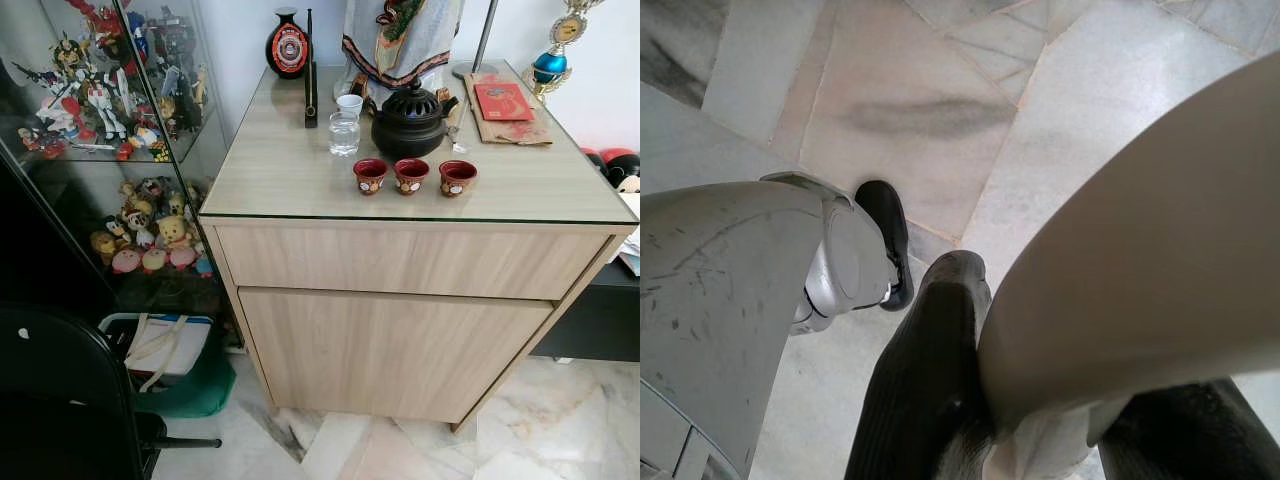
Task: Sweep floor
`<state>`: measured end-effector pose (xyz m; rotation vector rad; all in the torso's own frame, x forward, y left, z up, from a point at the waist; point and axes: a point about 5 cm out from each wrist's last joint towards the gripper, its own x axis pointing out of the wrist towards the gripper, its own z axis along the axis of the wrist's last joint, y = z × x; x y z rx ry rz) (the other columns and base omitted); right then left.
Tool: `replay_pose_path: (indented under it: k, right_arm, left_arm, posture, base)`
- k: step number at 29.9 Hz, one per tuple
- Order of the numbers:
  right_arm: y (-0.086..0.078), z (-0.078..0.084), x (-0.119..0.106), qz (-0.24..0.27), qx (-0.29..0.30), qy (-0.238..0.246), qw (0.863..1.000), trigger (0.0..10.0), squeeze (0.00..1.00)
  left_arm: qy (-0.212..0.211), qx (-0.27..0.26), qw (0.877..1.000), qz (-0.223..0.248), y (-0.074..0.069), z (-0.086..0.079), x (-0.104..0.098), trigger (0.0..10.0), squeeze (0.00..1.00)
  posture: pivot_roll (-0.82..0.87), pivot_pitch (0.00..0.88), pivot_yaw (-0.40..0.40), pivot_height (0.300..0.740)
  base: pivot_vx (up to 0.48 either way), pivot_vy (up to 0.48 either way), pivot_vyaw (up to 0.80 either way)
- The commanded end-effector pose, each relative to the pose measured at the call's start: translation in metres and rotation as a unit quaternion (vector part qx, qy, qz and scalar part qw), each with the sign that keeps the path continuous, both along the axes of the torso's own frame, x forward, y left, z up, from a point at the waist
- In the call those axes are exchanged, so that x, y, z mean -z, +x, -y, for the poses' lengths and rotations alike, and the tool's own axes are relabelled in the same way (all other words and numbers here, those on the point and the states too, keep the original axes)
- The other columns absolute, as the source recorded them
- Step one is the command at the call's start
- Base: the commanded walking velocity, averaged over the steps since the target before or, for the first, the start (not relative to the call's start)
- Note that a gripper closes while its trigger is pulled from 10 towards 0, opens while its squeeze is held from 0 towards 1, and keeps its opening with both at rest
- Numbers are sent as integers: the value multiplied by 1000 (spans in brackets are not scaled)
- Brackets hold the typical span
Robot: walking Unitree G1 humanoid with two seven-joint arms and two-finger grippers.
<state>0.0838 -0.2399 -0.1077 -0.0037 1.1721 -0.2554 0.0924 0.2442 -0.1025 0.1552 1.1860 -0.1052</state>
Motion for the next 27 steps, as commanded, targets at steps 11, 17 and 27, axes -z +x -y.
replay_pose_path:
  k: [11,17,27]
  right_arm:
    - [96,-46,-24,122,-70,51,989,10000,0]
    - [96,-46,-24,122,-70,51,989,10000,0]
    - [96,-46,-24,122,-70,51,989,10000,0]
  left_arm:
    - [-16,-105,984,143,50,26,-11,10000,0]
    - [-16,-105,984,143,50,26,-11,10000,0]
    - [-16,-105,984,143,50,26,-11,10000,0]
  posture:
    - [-10,0,-152,740]
    - [-10,0,-152,740]
    - [-10,0,-152,740]
  base:
    - [0,0,0]
    - [0,0,0]
    - [0,0,0]
